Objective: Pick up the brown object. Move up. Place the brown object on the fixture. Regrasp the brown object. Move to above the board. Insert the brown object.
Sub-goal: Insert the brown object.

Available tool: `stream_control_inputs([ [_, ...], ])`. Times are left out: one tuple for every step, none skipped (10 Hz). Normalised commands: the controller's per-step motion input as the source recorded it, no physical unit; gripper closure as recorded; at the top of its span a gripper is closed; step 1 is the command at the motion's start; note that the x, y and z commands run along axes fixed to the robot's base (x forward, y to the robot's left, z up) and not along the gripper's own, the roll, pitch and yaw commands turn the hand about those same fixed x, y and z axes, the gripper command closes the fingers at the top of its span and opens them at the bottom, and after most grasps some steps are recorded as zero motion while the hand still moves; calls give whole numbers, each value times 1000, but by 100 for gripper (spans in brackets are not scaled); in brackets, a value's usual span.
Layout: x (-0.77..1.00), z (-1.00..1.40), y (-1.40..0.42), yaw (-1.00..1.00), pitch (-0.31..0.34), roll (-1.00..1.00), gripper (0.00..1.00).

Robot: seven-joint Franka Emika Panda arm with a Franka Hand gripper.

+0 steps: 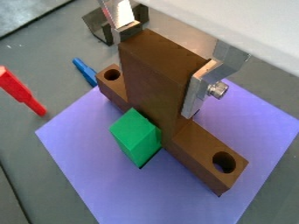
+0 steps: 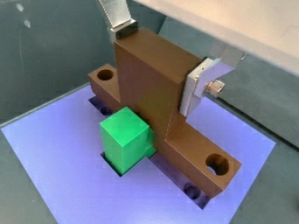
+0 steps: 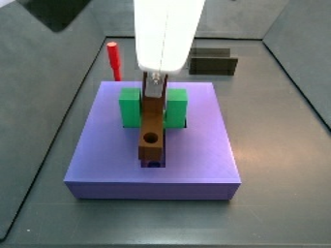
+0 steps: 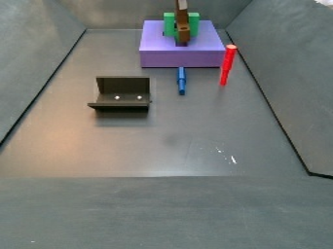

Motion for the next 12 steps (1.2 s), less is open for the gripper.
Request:
stream_control_inputs([
  [0,-217,-9,0,-11,0,100],
  [0,-229,0,0,-11,0,100],
  [0,-174,0,0,-13,0,100],
  [0,-106,0,0,0,0,100],
  [0,-103,0,0,0,0,100],
  [77,-89,0,0,0,0,100],
  [169,-46,0,0,0,13,100],
  [249,-74,-23,0,0,14,100],
  [251,-91,-40,0,0,16,100],
  [149,-140,0,0,0,20,100],
  [29,-180,0,0,0,13,100],
  [0,-269,0,0,-19,13,100],
])
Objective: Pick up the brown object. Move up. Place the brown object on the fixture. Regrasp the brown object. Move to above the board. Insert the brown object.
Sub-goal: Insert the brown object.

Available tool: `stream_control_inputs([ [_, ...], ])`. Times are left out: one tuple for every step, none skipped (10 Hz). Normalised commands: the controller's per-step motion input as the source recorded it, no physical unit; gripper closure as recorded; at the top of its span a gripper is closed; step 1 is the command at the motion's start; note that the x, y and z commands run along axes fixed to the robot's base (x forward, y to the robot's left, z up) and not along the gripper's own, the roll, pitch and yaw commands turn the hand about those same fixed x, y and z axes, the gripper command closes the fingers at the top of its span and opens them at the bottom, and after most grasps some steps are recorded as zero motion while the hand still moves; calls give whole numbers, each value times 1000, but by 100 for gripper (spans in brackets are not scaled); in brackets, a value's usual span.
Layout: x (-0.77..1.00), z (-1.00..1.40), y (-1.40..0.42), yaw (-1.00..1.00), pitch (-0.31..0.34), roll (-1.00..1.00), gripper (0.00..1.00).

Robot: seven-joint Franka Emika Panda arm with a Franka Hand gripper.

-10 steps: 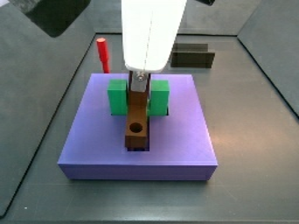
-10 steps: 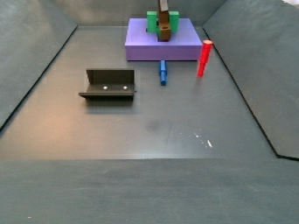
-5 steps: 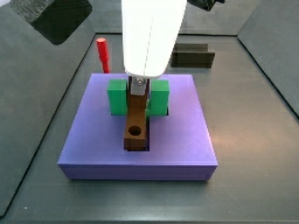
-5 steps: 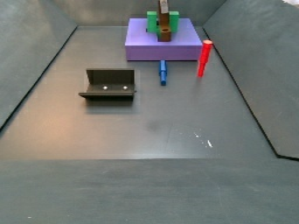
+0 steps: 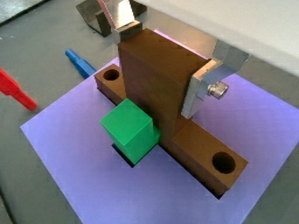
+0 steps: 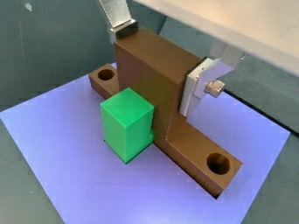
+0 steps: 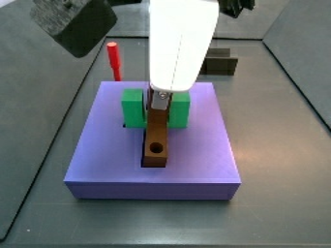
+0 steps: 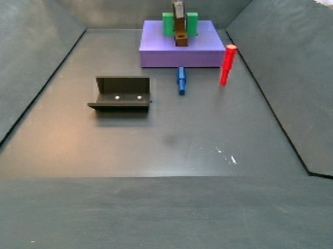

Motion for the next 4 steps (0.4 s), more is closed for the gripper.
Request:
stream_control_inputs([
  [-86,-431,0,0,-90,0,100],
  [-137,-569,0,0,-139,0,100],
  [-6,-383,0,0,-81,0,100],
  [0,0,0,0,0,0,100],
])
